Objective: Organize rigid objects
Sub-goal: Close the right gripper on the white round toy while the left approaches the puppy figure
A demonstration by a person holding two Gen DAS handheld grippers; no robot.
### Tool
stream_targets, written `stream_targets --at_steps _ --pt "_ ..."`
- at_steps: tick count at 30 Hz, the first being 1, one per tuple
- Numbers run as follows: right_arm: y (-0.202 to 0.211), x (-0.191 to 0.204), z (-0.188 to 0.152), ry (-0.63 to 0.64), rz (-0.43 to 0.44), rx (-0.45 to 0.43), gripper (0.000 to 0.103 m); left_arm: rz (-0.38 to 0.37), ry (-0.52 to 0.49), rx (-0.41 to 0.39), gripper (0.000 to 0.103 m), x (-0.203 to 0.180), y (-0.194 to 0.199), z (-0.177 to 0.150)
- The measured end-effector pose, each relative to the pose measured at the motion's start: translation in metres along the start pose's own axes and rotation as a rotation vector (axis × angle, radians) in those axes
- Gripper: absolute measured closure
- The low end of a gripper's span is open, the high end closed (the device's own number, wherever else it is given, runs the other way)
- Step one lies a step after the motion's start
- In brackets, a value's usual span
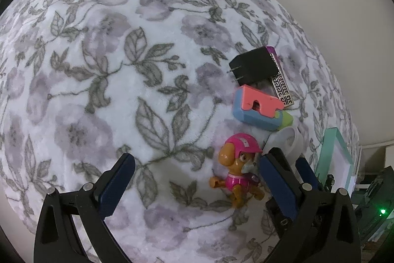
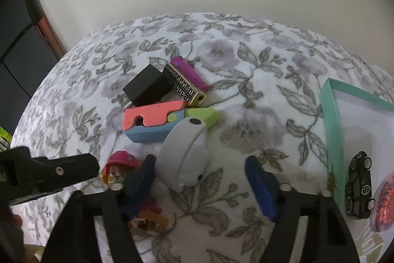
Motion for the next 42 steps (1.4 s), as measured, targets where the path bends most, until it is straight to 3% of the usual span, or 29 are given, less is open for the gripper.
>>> stream_targets --at_steps 3,19,23,27,33,42 --pt "0.001 -0.002 0.000 0.007 -0.001 0.004 0.050 -0.010 0.000 0.011 0.002 -0.003 -0.004 -0.001" --pt "0.007 -0.026 -0.002 -0.008 0.014 0.015 0.079 0.009 -0.074 0.039 0.002 -0.025 -0.019 -0.015" --pt "0.008 -0.033 -0.003 -0.014 0.011 0.021 0.079 0.007 -0.094 0.037 0.005 -0.030 -0.021 -0.018" --pt "0.009 -0.040 -0.004 -0.028 0.009 0.025 0.079 0.000 -0.131 0.051 0.022 -0.038 -0.024 -0.023" --pt "0.007 -0.047 -0.006 -0.051 0.007 0.030 0.079 0.042 -0.202 0.039 0.024 -0.049 -0.032 -0.029" --pt "0.002 -0.045 -0.008 -0.059 -0.004 0.036 0.079 0.052 -0.181 0.001 0.036 -0.043 -0.029 -0.025"
Point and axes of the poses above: each gripper's, at about its wrist camera, not at the fingertips, and y roughly against the way its jaws point, x to its left, z to its top, the point moved 6 cm from there along -y, roughly the way its jaws point, and after that the axes turned 6 degrees about -x, right-handed, at the moved point
